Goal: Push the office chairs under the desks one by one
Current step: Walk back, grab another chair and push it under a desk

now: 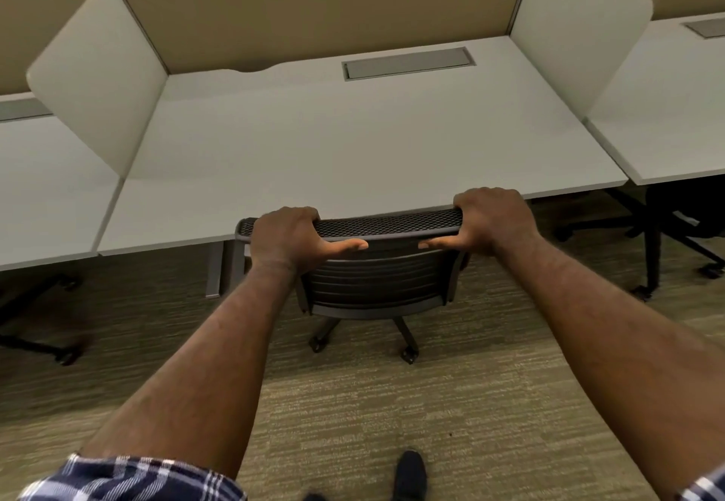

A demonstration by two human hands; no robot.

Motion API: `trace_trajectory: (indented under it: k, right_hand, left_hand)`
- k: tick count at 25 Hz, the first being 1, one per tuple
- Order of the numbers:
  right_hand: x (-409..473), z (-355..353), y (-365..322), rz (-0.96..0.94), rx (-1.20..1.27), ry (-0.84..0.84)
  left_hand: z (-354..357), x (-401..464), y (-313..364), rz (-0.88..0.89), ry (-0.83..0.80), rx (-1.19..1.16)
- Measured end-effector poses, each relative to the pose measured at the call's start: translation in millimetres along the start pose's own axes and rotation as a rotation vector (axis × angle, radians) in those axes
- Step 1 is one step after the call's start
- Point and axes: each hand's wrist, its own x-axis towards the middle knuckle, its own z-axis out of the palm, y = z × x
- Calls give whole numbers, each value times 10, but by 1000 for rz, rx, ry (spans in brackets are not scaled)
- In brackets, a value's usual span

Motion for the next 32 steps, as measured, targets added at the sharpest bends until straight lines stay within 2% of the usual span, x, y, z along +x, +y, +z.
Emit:
trace_trajectory:
  k: [12, 32]
  right_hand:
    - [442, 50, 558, 23, 25, -31]
    - [670, 6, 473, -21, 49, -69]
  left_hand:
    - [142, 533, 369, -54, 31, -27]
    - [154, 623, 192, -58, 27, -43]
